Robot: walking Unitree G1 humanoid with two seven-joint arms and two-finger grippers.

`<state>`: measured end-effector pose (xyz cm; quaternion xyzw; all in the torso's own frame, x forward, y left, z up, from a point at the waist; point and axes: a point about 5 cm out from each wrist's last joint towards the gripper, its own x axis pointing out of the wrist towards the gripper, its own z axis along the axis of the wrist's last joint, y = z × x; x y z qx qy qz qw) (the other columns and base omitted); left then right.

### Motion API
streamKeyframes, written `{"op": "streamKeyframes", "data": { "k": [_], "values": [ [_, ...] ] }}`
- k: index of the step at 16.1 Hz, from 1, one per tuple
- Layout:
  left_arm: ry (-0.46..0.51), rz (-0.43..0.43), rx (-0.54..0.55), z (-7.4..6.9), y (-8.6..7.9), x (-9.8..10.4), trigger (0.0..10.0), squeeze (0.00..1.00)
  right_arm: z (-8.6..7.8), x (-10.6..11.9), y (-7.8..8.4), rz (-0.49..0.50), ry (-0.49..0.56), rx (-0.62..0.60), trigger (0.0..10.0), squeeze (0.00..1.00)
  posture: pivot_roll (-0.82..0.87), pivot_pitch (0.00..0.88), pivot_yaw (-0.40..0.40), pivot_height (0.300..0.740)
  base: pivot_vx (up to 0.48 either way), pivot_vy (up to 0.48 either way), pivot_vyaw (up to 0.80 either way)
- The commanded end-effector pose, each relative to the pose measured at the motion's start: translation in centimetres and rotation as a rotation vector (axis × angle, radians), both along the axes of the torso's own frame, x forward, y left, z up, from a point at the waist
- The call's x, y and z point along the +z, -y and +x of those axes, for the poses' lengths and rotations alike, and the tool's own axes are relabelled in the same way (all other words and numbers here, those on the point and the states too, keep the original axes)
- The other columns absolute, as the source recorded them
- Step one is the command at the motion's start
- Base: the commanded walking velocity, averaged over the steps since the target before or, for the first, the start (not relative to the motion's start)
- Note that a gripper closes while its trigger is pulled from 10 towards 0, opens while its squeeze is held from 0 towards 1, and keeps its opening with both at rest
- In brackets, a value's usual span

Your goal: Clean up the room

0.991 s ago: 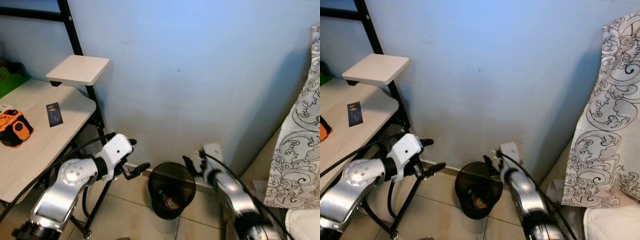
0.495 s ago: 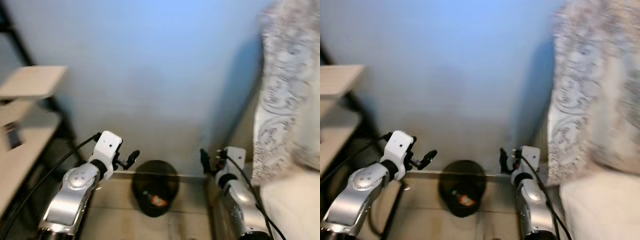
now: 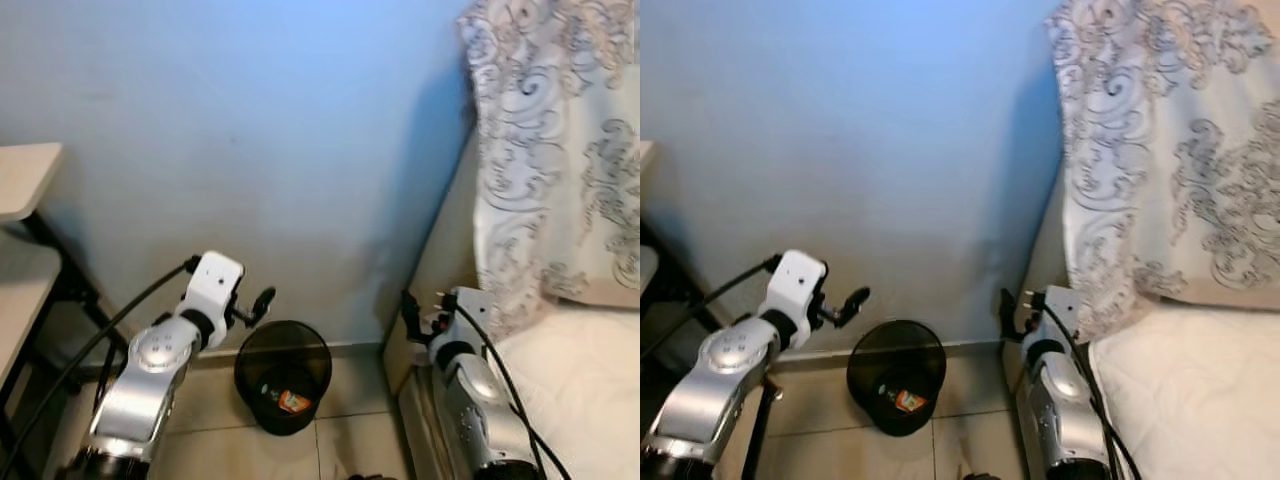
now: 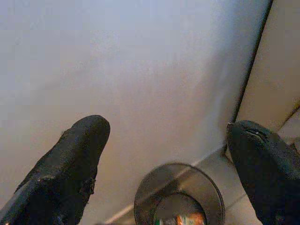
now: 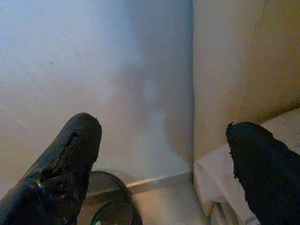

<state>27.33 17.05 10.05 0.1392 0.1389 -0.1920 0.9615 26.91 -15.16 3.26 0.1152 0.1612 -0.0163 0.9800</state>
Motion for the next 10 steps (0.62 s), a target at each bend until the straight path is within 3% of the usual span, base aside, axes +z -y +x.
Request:
{"op": "streamKeyframes", "data": {
  "k": [1,10],
  "values": [
    [-0.004,0.014,0.019,0.1,-0.24,-0.27,10.0,0.0,0.75,1.2,-0.1,-0.015,0.041,0.01,10.0,1.0,-0.01,0.0,0.0,0.74,0.0,0.0,-0.79],
    [-0.018,0.013,0.07,0.99,-0.47,-0.52,10.0,0.0,1.52,1.7,-0.36,-0.063,0.058,0.048,10.0,1.0,-0.02,0.0,0.003,0.74,0.0,0.0,-0.79]
  ]
}}
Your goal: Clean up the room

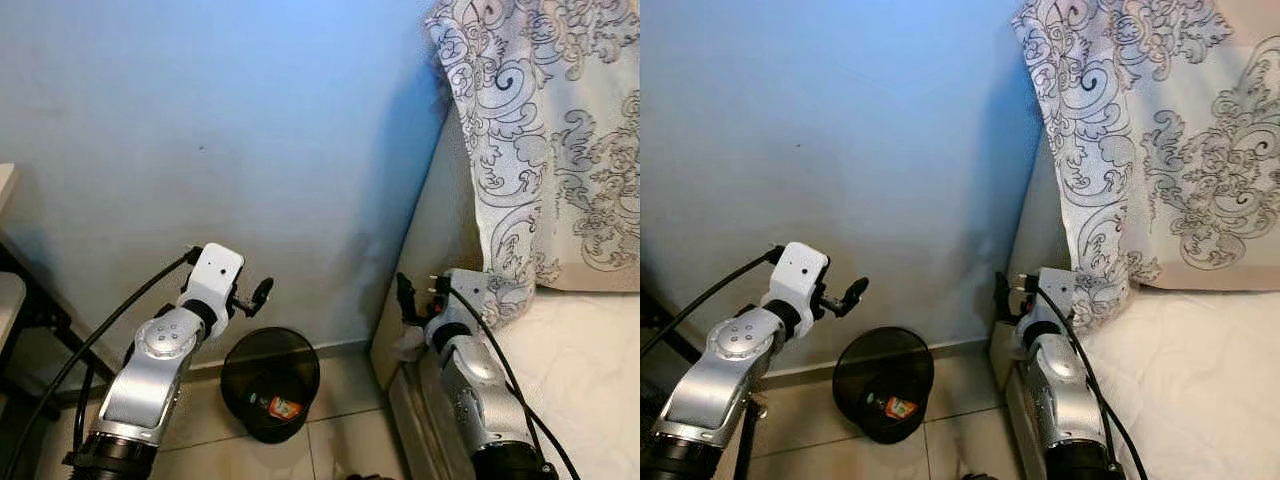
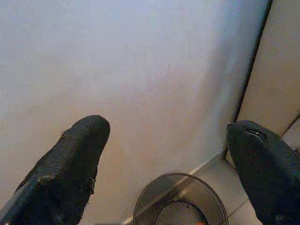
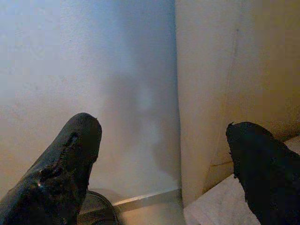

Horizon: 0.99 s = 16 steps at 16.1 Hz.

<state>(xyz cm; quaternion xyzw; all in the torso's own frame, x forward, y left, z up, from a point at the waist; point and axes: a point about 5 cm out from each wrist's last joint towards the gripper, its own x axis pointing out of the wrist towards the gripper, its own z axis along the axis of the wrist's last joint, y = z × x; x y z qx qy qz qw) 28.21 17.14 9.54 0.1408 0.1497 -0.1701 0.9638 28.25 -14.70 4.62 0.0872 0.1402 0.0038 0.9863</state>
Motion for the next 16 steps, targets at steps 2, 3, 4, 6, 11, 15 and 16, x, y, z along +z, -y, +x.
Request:
{"op": "streamKeyframes", "data": {
  "k": [2,3,4,6,11,15,16],
  "values": [
    [0.0,0.001,0.016,0.02,-0.26,0.05,10.0,0.0,-0.02,0.08,0.24,-0.014,0.0,-0.004,10.0,1.0,-0.01,0.0,-0.001,0.74,0.0,0.0,-0.79],
    [0.003,-0.001,0.017,0.04,-0.28,0.14,10.0,0.0,-0.13,-0.07,0.25,-0.015,-0.006,-0.006,10.0,1.0,-0.01,0.0,0.001,0.74,0.0,0.0,-0.79],
    [0.0,0.001,0.018,0.0,-0.33,0.06,10.0,0.0,-0.2,-0.11,0.17,-0.017,-0.008,-0.002,10.0,1.0,-0.01,0.0,0.002,0.74,0.0,0.0,-0.79],
    [0.001,0.009,0.015,0.09,-0.24,0.05,10.0,0.0,-0.1,0.08,-0.1,-0.019,-0.005,0.01,10.0,1.0,-0.01,0.0,-0.002,0.74,0.0,0.0,-0.79],
    [0.01,0.001,0.01,0.26,-0.06,0.26,10.0,0.0,0.09,0.23,-0.04,-0.024,0.002,0.018,10.0,1.0,-0.01,0.0,-0.001,0.74,0.0,0.0,-0.79],
    [0.022,0.003,0.027,0.51,-0.34,0.49,10.0,0.0,0.18,0.15,0.04,-0.029,-0.003,0.02,10.0,1.0,0.0,0.0,-0.001,0.74,0.0,0.0,-0.79],
    [0.005,-0.011,0.034,0.48,-0.36,0.36,10.0,0.0,0.21,0.17,0.03,-0.03,-0.002,0.02,10.0,1.0,0.0,0.0,0.001,0.74,0.0,0.48,-0.79]
  ]
}}
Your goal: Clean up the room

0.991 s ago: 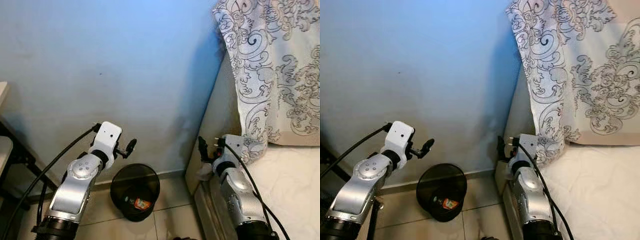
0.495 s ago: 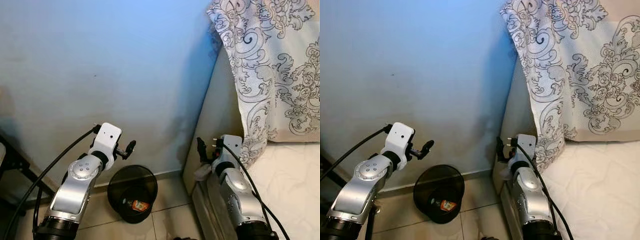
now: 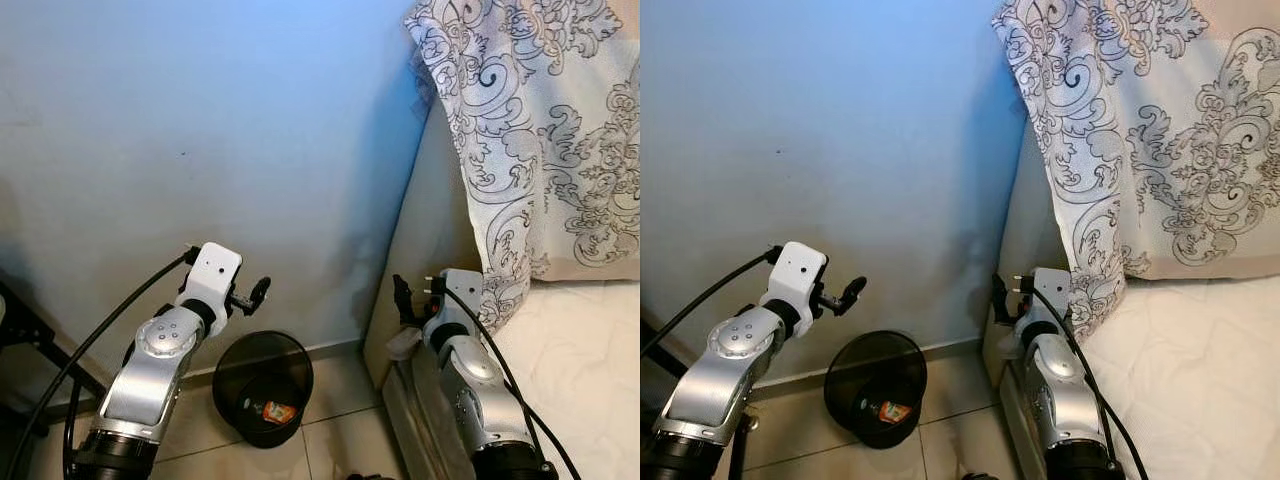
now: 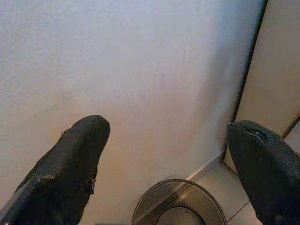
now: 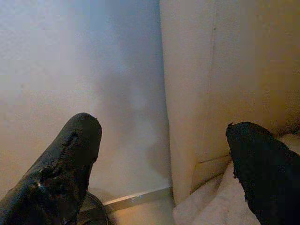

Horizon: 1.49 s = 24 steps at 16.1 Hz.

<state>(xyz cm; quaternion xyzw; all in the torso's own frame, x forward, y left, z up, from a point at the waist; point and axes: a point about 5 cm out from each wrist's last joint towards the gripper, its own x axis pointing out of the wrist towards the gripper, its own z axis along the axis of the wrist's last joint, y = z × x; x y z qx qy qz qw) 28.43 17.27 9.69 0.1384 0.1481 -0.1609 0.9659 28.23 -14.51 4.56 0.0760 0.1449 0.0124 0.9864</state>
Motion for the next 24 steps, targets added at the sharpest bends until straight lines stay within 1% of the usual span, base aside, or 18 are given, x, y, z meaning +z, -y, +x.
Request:
{"op": "streamKeyframes", "data": {
  "k": [1,2,3,11,19,21,24],
  "values": [
    [0.001,-0.016,0.016,0.3,-0.2,0.2,10.0,0.0,0.2,0.2,0.2,-0.01,0.006,-0.001,10.0,1.0,0.0,0.0,0.001,0.74,0.0,0.48,-0.79],
    [0.009,-0.015,0.012,0.3,-0.2,0.3,10.0,0.0,0.2,0.2,0.2,-0.011,0.006,0.0,10.0,1.0,0.0,0.0,0.001,0.74,0.0,0.48,-0.79],
    [0.021,0.004,-0.002,0.4,-0.1,0.5,10.0,0.0,0.3,0.2,0.2,-0.011,0.005,0.0,10.0,1.0,0.0,0.0,0.0,0.74,0.0,0.0,-0.79],
    [0.014,-0.002,0.005,0.5,-0.1,0.4,10.0,0.0,0.4,0.3,0.3,-0.016,0.003,-0.006,10.0,1.0,-0.01,0.0,0.004,0.74,0.0,0.0,-0.79],
    [0.046,-0.003,0.003,0.9,0.2,0.7,10.0,0.0,1.0,0.8,0.5,-0.021,0.02,-0.014,10.0,1.0,-0.01,0.0,0.0,0.74,0.0,0.0,-0.79],
    [0.054,0.01,-0.01,1.0,0.4,0.8,10.0,0.0,1.1,1.0,0.6,-0.024,0.024,-0.014,10.0,1.0,-0.01,0.0,-0.004,0.74,0.0,-0.48,-0.79],
    [0.05,-0.007,0.011,1.2,0.3,0.8,10.0,0.0,1.3,1.2,0.6,-0.028,0.029,-0.014,10.0,1.0,-0.01,0.0,-0.005,0.74,0.0,0.0,-0.79]
  ]
}}
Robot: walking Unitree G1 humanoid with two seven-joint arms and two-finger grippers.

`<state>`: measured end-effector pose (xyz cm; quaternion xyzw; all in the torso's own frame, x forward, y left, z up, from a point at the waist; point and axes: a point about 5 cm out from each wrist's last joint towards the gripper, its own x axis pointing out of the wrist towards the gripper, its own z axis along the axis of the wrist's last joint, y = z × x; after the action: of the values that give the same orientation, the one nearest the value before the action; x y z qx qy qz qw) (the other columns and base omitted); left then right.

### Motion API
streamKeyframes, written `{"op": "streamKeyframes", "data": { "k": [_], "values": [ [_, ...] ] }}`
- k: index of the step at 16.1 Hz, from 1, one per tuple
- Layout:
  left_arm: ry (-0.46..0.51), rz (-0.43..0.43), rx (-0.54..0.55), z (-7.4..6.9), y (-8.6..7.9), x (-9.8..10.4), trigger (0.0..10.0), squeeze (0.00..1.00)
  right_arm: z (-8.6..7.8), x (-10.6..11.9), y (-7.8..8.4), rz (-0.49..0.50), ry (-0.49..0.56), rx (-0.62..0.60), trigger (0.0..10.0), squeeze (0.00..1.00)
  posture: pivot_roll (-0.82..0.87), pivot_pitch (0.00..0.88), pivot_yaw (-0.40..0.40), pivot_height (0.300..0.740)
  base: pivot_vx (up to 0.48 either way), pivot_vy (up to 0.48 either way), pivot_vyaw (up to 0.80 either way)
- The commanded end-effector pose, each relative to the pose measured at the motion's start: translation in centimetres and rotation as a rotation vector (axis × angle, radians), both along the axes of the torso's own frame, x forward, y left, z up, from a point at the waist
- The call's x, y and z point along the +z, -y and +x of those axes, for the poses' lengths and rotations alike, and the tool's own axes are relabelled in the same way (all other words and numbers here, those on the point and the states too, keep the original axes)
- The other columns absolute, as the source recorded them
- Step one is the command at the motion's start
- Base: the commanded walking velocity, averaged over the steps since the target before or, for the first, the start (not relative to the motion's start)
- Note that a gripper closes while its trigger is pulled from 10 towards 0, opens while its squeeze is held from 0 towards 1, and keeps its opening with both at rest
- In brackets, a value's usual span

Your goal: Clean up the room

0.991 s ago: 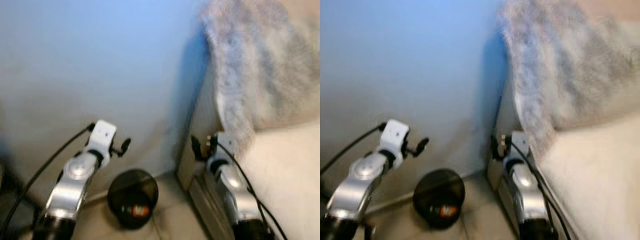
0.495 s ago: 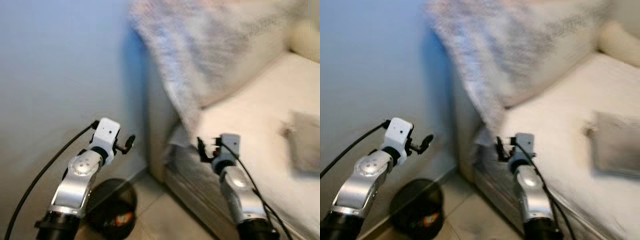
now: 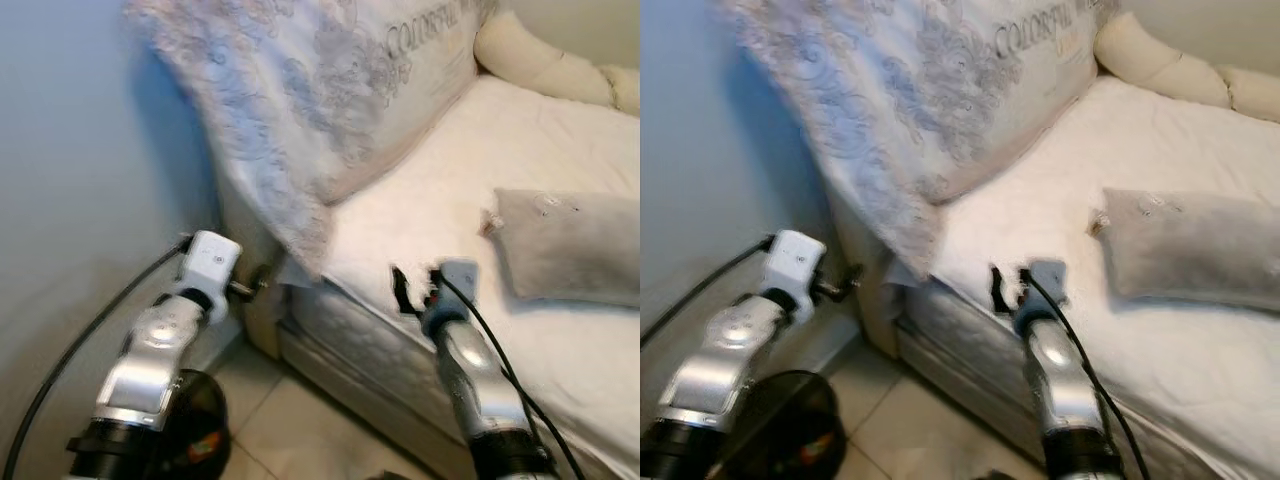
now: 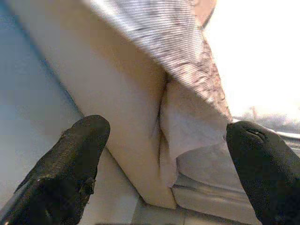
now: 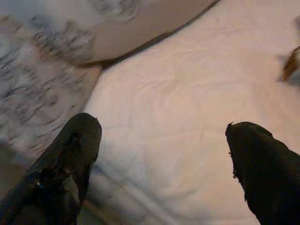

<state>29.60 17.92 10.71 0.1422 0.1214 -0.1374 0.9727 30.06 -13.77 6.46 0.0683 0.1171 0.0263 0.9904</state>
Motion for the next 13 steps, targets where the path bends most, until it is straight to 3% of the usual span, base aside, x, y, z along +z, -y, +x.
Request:
{"op": "streamKeyframes", "data": {
  "k": [1,9,12,13],
  "values": [
    [-0.011,-0.007,-0.03,0.1,1.0,-0.3,10.0,0.0,-0.5,-0.6,1.3,-0.016,-0.026,-0.039,10.0,1.0,-0.01,0.0,-0.005,0.74,0.0,0.0,-0.79],
    [0.021,-0.05,-0.003,0.6,0.9,0.4,10.0,0.0,0.1,1.1,0.6,-0.043,0.064,0.0,10.0,1.0,-0.01,0.0,-0.007,0.74,0.0,0.0,-0.79],
    [0.024,-0.057,-0.004,0.7,0.9,0.5,10.0,0.0,0.3,1.4,0.8,-0.056,0.076,-0.019,10.0,1.0,-0.01,0.0,-0.009,0.74,0.0,0.0,-0.2],
    [0.024,-0.059,-0.005,0.7,1.0,0.5,10.0,0.0,0.4,1.5,0.8,-0.057,0.077,-0.019,10.0,0.55,-0.01,0.0,-0.01,0.74,0.0,0.0,0.0]
  ]
}}
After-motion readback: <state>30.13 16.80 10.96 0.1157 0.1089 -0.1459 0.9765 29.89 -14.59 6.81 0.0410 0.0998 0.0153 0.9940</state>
